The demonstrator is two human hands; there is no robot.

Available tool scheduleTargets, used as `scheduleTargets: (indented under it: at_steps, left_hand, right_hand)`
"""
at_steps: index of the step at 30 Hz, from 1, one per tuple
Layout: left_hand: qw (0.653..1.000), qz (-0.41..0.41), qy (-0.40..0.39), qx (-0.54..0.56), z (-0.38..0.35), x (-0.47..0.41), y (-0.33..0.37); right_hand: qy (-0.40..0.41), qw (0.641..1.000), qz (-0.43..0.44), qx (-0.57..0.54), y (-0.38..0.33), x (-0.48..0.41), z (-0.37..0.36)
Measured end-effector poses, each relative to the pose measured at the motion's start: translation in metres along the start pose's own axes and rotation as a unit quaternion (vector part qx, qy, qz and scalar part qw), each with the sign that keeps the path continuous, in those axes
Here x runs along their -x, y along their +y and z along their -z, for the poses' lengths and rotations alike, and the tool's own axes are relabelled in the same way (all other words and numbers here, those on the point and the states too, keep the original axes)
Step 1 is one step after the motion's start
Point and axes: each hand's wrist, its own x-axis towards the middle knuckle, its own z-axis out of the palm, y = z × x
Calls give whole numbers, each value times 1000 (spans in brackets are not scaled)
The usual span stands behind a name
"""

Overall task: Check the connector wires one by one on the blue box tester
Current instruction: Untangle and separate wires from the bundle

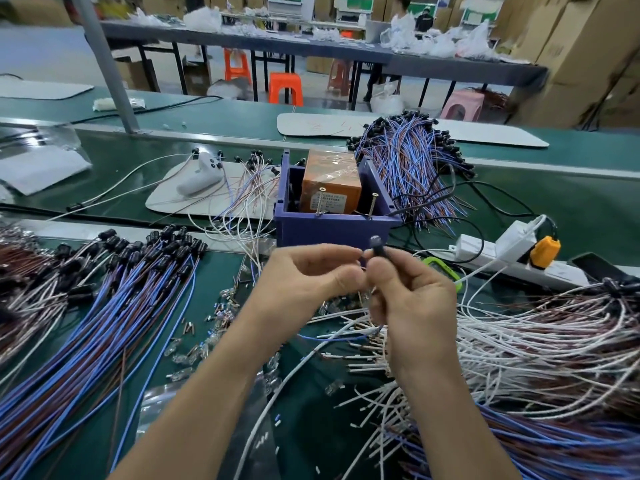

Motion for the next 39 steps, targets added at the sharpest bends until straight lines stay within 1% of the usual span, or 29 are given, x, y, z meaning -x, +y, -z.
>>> scheduleTargets:
  at_steps: [1,3,5,7,8,9,11,13,15,17,18,20,22,23,24,26,27,28,29,30,32,34,36,37,39]
  left_hand:
    - [998,10,-35,-43,-6,2,-1]
    - [984,34,-116,-134,-19,7,-4]
    - [963,59,-172,-199,-24,10,-5]
    - [950,85,-191,-230,-18,8,-2]
    - [951,94,-181,-232,-10,6,0]
    - [956,97,-154,-229,1,4,4]
    - [966,101,-88,-222,29,3,14]
    - [963,109,-45,-241,61,7,21]
    - [957,103,-5,-272,87,12,22]
    - [965,98,25,-243,98,13,24]
    - [969,101,10,-226,98,13,27]
    - [963,120,-88,-224,88,15,31]
    - [945,144,-180,-234,73,15,31]
    - [940,145,-195,-237,65,14,29]
    - [942,139,-191,-239,59,12,27]
    - [957,119,-145,-221,45,7,21]
    - [968,109,-116,-195,39,5,19]
    - [978,98,-84,-164,34,3,16]
    - [986,87,-49,-133,31,2,13]
    - [991,80,-12,-104,29,1,10]
    - [993,74,63,-64,26,0,6]
    - [990,91,103,19,21,-2,5]
    - [981,118,104,113,14,-3,3]
    - [977,135,100,133,11,-3,1]
    - [973,173,85,131,6,-2,1]
  right_hand:
    - [15,997,-24,-71,-4,-3,3]
    - [30,984,-47,-170,-10,-10,14]
    - [47,972,-53,-225,-14,-16,24]
    - [74,963,-58,-253,-17,-20,32]
    - [90,960,-63,-256,-18,-21,36]
    - [106,960,-69,-250,-19,-22,40]
    - [127,966,-77,-214,-18,-25,49]
    - [129,976,-67,-165,-17,-29,56]
    - [90,986,-62,-123,-16,-29,60]
    - [-3,993,-96,-70,-18,-27,60]
    - [-66,990,-122,-35,-19,-24,59]
    - [-190,967,-168,18,-20,-17,53]
    - [-265,946,-186,35,-20,-11,43]
    - [-282,941,-184,42,-19,-8,37]
    - [-287,939,-179,62,-17,-5,29]
    - [-284,932,-164,154,-10,3,14]
    - [-282,925,-153,204,-4,6,8]
    - [-272,923,-144,231,1,9,2]
    - [-252,929,-143,232,4,9,-2]
    - [-223,940,-149,211,7,9,-4]
    - [-163,961,-183,130,8,6,-5]
    - [-127,967,-214,57,6,5,-4]
    - [-107,971,-213,22,4,4,-3]
    - [-98,973,-208,9,4,4,-3]
    - [-83,976,-201,-13,4,3,-3]
